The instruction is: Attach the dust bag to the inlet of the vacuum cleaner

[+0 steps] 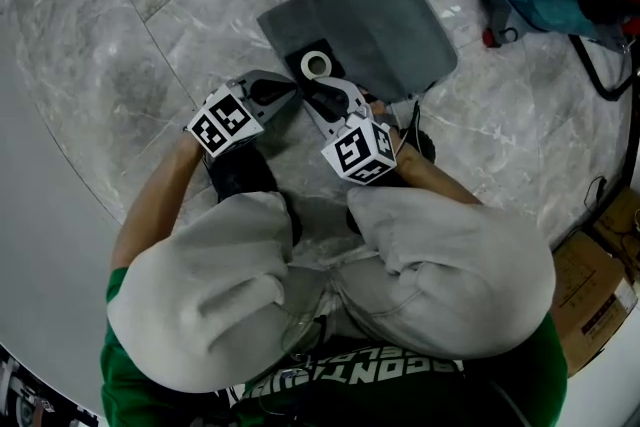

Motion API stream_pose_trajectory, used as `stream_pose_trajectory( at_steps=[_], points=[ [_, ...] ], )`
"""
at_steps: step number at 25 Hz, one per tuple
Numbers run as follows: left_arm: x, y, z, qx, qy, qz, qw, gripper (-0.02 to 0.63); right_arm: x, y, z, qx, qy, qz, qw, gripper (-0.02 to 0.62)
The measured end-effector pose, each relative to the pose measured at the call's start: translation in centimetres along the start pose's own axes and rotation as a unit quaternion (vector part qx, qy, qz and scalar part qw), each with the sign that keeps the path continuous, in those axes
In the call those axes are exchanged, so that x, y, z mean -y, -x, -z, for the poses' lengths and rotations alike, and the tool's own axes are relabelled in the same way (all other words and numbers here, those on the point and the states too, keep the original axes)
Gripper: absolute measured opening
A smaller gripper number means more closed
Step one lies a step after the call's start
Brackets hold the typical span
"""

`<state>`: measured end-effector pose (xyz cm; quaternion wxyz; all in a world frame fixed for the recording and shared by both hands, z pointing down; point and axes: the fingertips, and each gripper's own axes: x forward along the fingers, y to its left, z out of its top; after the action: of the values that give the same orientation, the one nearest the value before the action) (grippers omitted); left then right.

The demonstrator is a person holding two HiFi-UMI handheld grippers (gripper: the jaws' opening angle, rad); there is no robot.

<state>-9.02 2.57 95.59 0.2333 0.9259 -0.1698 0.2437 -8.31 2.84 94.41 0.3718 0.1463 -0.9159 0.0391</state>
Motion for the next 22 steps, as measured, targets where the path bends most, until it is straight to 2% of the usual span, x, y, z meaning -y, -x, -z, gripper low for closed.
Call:
stream_pose_trajectory(
  at_steps=[4, 9, 14, 18, 22],
  points=[
    [-0.8, -0.7, -2.3, 0.013, -0.018, -0.006, 0.9997, -0.005, 2.7, 1.4, -1.0, 0.023, -0.033, 0.038, 0.998, 0.126],
    [-1.8, -2.1, -6.1, 0.027, -0.043, -0.001, 0.9987, -0.005, 6.4, 3.5, -1.2, 0.044, -0.081, 0.096, 0.991, 0.095],
    [-2.7, -3.9, -7.9, 0.008, -0.083, -0.006, 0.9965, -0.005, 8.2, 3.7, -0.2, 0.035, -0.090, 0.144, 0.985, 0.063],
    [-2.9, -5.2, -9.3, 0.014, -0.087, -0.005, 0.9961, -0.005, 9.7, 4.9, 0.1, 0.038, -0.100, 0.212, 0.971, 0.041],
    [-2.8, -6.2, -10.9, 0.014, -0.105, -0.001, 0.9944, -0.005, 11.3, 5.8, 1.1, 0.027, -0.127, 0.243, 0.961, 0.035]
  ],
)
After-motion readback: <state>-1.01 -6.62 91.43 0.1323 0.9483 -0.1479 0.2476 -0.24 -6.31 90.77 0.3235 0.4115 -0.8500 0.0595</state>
